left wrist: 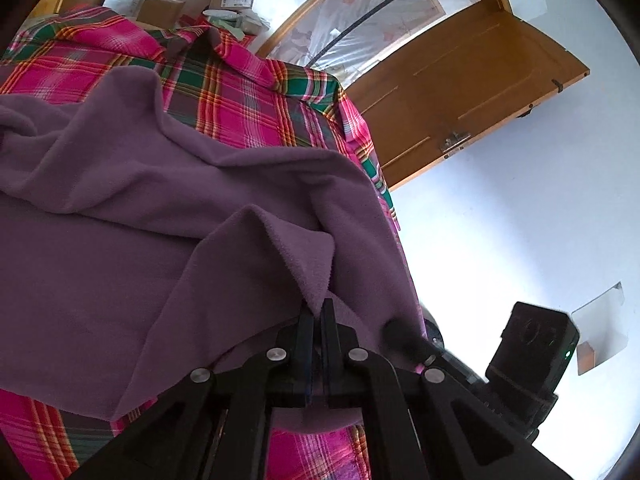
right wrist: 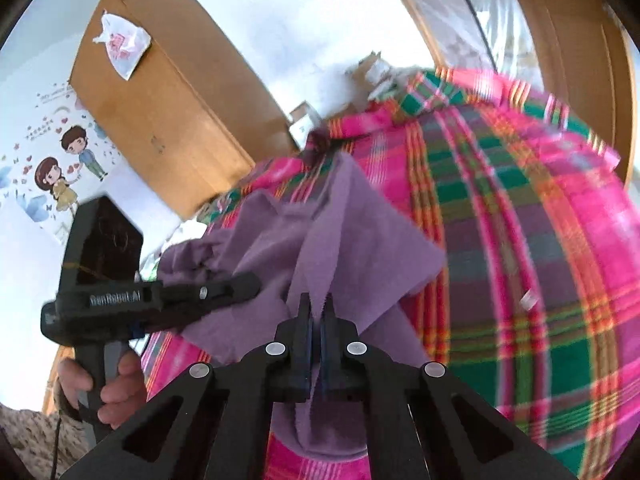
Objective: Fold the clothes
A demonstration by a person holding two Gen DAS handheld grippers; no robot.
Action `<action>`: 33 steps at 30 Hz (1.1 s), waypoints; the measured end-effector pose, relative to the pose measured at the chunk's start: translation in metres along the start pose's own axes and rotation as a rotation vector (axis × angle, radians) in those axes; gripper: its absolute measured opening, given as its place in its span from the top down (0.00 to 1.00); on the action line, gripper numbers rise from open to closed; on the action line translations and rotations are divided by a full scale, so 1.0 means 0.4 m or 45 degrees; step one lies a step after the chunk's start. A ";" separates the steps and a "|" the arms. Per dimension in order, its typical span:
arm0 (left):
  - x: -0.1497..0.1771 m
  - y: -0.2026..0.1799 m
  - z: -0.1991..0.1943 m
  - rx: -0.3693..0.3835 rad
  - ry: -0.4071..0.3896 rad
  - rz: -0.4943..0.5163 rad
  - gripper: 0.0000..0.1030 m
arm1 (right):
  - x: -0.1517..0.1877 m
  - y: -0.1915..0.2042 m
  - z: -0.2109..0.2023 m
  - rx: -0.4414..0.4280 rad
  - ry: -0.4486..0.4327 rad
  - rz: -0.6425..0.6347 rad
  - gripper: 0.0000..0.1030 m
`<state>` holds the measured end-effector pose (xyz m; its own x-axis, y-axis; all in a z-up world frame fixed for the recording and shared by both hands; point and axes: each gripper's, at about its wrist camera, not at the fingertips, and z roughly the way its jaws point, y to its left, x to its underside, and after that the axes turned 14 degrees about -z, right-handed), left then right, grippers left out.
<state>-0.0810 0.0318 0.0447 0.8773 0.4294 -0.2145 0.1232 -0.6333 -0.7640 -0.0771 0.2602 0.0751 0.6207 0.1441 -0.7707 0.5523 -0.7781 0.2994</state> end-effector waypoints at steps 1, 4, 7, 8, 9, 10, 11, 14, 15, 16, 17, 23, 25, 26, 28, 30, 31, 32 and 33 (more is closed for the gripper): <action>0.001 0.000 -0.004 0.008 0.001 -0.002 0.98 | -0.010 -0.002 -0.010 0.031 -0.021 -0.013 0.97; 0.007 -0.012 -0.015 0.030 -0.002 0.014 0.98 | -0.051 -0.010 -0.036 0.107 -0.085 -0.050 0.97; 0.010 -0.026 -0.027 0.041 -0.024 0.034 0.98 | -0.090 -0.025 -0.054 0.168 -0.142 -0.064 0.97; 0.010 -0.028 -0.031 0.047 -0.029 0.034 0.98 | -0.102 -0.029 -0.058 0.194 -0.156 -0.073 0.97; 0.010 -0.030 -0.035 0.052 -0.033 0.034 0.98 | -0.114 -0.034 -0.061 0.226 -0.171 -0.087 0.97; 0.011 -0.031 -0.038 0.054 -0.034 0.036 0.98 | -0.125 -0.038 -0.061 0.255 -0.180 -0.103 0.97; 0.013 -0.031 -0.041 0.056 -0.035 0.037 0.98 | -0.134 -0.041 -0.057 0.279 -0.180 -0.123 0.97; 0.020 -0.036 -0.039 0.059 -0.036 0.050 0.98 | -0.158 -0.047 -0.042 0.354 -0.178 -0.195 0.97; 0.022 -0.037 -0.038 0.058 -0.032 0.052 0.98 | -0.167 -0.048 -0.032 0.396 -0.175 -0.237 0.97; 0.024 -0.037 -0.036 0.056 -0.030 0.054 0.98 | -0.174 -0.050 -0.025 0.436 -0.169 -0.258 0.97; 0.027 -0.036 -0.036 0.051 -0.031 0.054 0.98 | -0.181 -0.056 -0.018 0.463 -0.163 -0.269 0.97; 0.031 -0.019 -0.035 0.040 -0.023 0.037 0.98 | -0.234 -0.109 0.014 0.570 -0.175 -0.292 0.97; 0.030 -0.014 -0.032 0.035 -0.019 0.028 0.98 | -0.254 -0.118 0.016 0.604 -0.196 -0.301 0.97; 0.032 -0.012 -0.033 0.030 -0.018 0.031 0.98 | -0.267 -0.118 0.015 0.628 -0.210 -0.316 0.97; 0.032 -0.007 -0.032 0.019 -0.017 0.024 0.98 | -0.289 -0.114 0.014 0.676 -0.237 -0.361 0.97; 0.032 -0.001 -0.030 0.011 -0.011 0.019 0.98 | -0.309 -0.113 0.019 0.732 -0.247 -0.411 0.97; 0.032 0.004 -0.028 0.003 -0.010 0.014 0.98 | -0.318 -0.119 0.025 0.756 -0.244 -0.415 0.97; 0.033 0.008 -0.026 -0.005 -0.009 0.009 0.98 | -0.326 -0.129 0.031 0.768 -0.239 -0.406 0.97; 0.034 0.014 -0.023 -0.008 -0.002 0.001 0.98 | -0.333 -0.144 0.038 0.772 -0.235 -0.386 0.97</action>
<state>-0.0642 0.0281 0.0433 0.8764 0.4303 -0.2161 0.1256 -0.6376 -0.7600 -0.2000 0.2764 0.1520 0.3543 0.3443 -0.8694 0.2448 -0.9315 -0.2691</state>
